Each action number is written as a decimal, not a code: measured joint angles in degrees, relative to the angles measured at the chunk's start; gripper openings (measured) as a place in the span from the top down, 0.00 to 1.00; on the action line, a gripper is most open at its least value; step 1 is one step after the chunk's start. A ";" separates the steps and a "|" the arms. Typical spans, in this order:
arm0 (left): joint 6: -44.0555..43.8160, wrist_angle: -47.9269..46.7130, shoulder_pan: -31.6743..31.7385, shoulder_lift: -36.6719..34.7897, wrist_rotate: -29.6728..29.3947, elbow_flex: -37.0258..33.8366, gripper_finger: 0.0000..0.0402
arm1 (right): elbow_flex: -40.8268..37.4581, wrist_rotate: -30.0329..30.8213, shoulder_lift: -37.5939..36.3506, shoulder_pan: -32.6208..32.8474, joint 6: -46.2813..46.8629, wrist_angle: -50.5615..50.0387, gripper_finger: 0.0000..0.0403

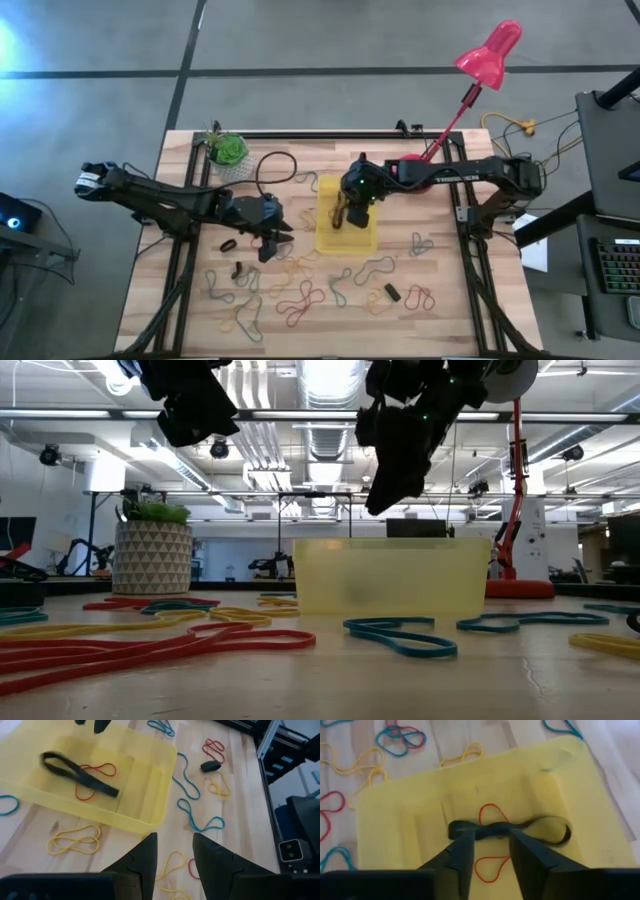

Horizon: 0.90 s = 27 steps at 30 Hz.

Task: Pick and place rubber bands into bin
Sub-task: Put the left black rubber band into the bin

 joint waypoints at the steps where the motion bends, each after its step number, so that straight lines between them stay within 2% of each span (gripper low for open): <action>1: 0.46 -0.59 0.00 -0.04 -0.01 0.01 0.73 | -0.01 -0.02 -0.65 0.00 -0.31 0.02 0.67; 4: 1.20 -7.69 -0.12 -0.07 -0.05 0.07 0.73 | -0.15 -0.02 -3.32 0.21 -1.50 -0.46 0.62; 11: -5.82 -29.05 -1.68 -0.07 -0.20 -0.11 0.73 | -3.21 0.13 -13.69 3.48 -2.19 -0.72 0.58; 19: -18.72 -36.60 -4.36 -0.38 0.11 -1.05 0.73 | -9.26 0.91 -26.76 9.41 3.36 -0.97 0.61; 27: -29.75 -40.69 -10.22 -1.63 0.10 -3.91 0.73 | -14.26 7.19 -36.25 18.03 9.50 -1.11 0.65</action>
